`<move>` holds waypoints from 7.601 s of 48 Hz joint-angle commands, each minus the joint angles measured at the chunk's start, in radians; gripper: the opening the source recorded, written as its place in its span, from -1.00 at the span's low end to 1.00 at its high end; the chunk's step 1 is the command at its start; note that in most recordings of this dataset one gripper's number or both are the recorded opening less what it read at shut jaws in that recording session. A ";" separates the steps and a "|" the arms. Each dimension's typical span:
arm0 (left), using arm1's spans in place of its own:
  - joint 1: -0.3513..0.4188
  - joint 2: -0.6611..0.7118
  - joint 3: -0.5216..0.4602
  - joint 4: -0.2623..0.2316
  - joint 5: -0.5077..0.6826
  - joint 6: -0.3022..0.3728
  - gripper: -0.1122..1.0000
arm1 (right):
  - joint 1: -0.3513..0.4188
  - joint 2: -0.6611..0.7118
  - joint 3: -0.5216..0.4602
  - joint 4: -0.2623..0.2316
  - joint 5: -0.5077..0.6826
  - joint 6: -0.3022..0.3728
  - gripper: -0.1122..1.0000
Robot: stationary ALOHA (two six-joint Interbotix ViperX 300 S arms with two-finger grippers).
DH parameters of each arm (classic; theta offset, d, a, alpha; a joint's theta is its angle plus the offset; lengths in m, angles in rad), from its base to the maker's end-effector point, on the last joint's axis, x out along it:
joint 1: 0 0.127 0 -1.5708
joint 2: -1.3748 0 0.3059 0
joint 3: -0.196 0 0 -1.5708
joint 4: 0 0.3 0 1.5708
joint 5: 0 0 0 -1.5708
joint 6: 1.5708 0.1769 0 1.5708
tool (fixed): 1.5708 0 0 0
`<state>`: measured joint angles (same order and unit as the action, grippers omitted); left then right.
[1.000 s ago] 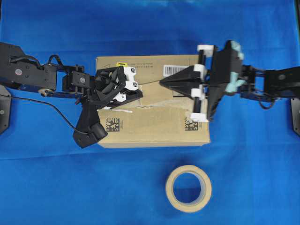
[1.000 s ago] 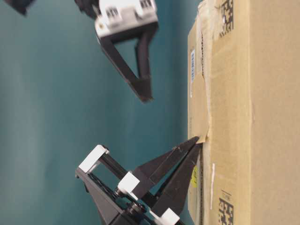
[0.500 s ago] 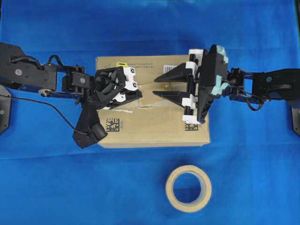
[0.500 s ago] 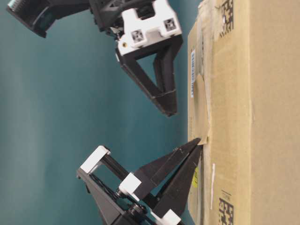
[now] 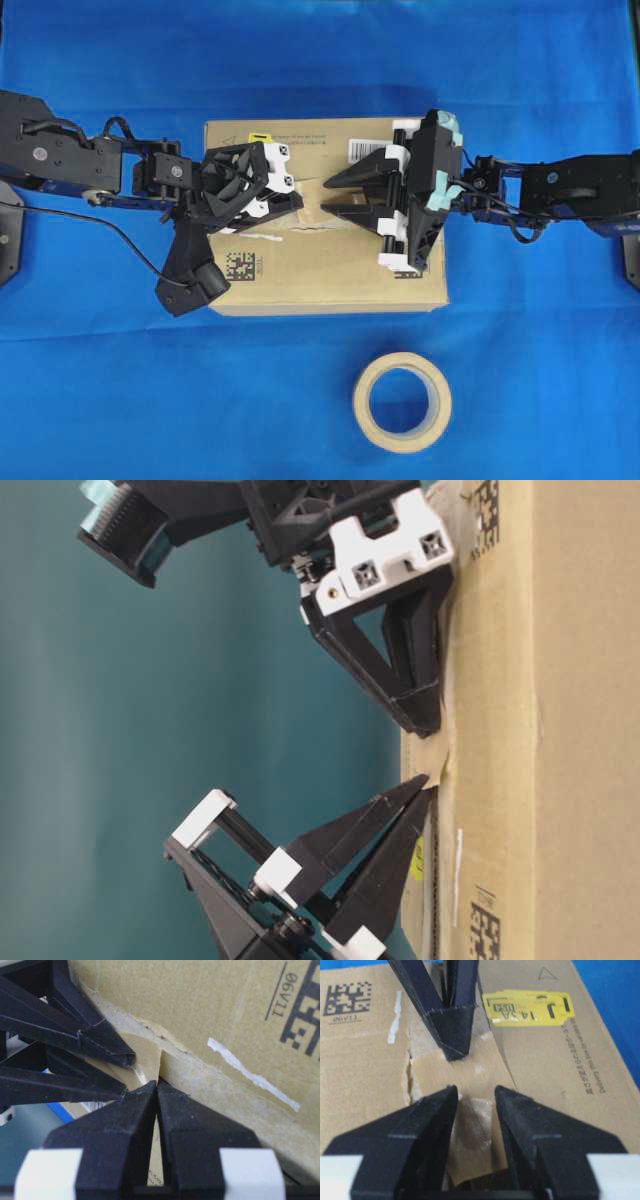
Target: Apply tape along the seams of the closed cardboard box to seal it securely.
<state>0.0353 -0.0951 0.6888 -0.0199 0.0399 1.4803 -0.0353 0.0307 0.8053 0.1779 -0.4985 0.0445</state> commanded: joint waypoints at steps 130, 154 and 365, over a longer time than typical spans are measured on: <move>-0.028 -0.097 -0.061 -0.023 -0.133 -0.772 0.48 | 0.002 -0.172 0.052 -0.002 0.064 0.003 -0.09; -0.029 -0.040 0.008 -0.018 -0.319 -1.180 -0.79 | -0.063 -0.123 -0.017 -0.002 0.046 -0.008 -0.81; -0.044 -0.637 0.356 -0.018 -0.137 -1.460 -0.79 | 0.069 -0.920 0.287 0.044 0.526 -0.104 -0.81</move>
<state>-0.0077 -0.6842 1.0293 -0.0414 -0.0997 0.0199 0.0414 -0.8376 1.0861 0.2255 -0.0276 -0.0583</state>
